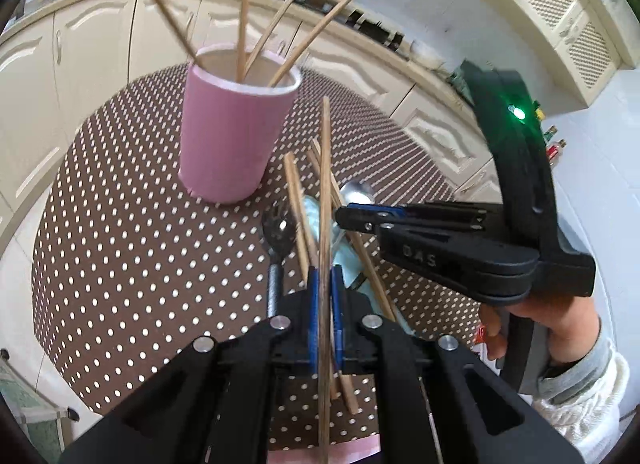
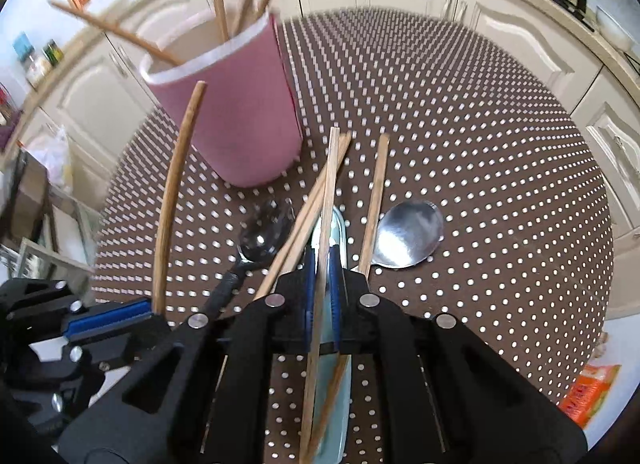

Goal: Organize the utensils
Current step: 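Lift both chopsticks up and over the pink cup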

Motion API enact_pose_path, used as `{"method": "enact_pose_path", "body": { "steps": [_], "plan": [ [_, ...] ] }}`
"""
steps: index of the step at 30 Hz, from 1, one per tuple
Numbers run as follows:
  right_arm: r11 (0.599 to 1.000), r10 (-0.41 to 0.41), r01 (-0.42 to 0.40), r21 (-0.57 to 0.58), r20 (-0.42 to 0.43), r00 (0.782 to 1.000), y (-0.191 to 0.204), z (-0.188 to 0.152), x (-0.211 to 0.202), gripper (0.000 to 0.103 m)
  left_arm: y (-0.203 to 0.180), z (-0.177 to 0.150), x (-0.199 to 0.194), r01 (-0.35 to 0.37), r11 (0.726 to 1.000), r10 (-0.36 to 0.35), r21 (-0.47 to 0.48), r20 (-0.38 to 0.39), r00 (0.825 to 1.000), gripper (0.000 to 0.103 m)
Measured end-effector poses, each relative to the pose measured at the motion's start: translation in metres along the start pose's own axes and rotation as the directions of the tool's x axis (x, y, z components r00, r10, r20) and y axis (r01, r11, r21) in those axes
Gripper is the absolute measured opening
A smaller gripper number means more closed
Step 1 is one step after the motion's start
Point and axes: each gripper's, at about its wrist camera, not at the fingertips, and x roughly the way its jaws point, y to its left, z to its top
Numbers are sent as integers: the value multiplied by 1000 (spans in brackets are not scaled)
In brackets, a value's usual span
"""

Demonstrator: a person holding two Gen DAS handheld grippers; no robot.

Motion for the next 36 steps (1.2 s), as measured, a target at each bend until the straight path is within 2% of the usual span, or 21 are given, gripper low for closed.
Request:
{"method": "enact_pose_path", "body": {
  "steps": [4,7,11,13,16,21,24,25,31,32,34,36],
  "plan": [
    [998,55,-57,17,120,991,-9,-4,-35,6,-10,5,-15,32,999,-35,35,72,997,6],
    [994,98,-105,18,238,966,-10,-7,-68,6,-18,11,-29,40,997,-49,68,140,989,6],
    [989,137,-145,-2,346,928,-6,-5,-101,6,-29,23,-48,26,994,-50,104,229,972,6],
    [986,158,-166,-14,391,907,-7,1,-119,6,-32,31,-57,12,994,-43,112,274,961,6],
    [983,176,-179,-35,447,877,-3,9,-136,6,-38,46,-75,-37,990,-14,133,362,932,6],
    [982,183,-179,-58,517,836,4,31,-142,6,-36,70,-88,-84,989,23,118,447,894,6],
    [981,187,-180,-68,556,810,9,43,-150,6,-37,82,-97,-144,984,72,102,515,854,6],
    [982,185,-174,-75,563,805,12,47,-153,6,-36,84,-100,-153,984,79,96,530,844,6],
    [985,172,-136,-105,637,751,20,64,-175,6,-38,101,-125,-185,981,99,64,650,754,6],
    [985,170,-132,-107,645,745,20,65,-178,6,-38,104,-126,-188,980,102,60,661,744,6],
    [985,174,-135,-110,658,733,21,70,-181,6,-38,108,-130,-206,978,122,36,699,705,6],
    [985,172,-135,-108,672,720,21,73,-181,6,-38,108,-130,-231,973,149,17,717,681,6]
  ]
}}
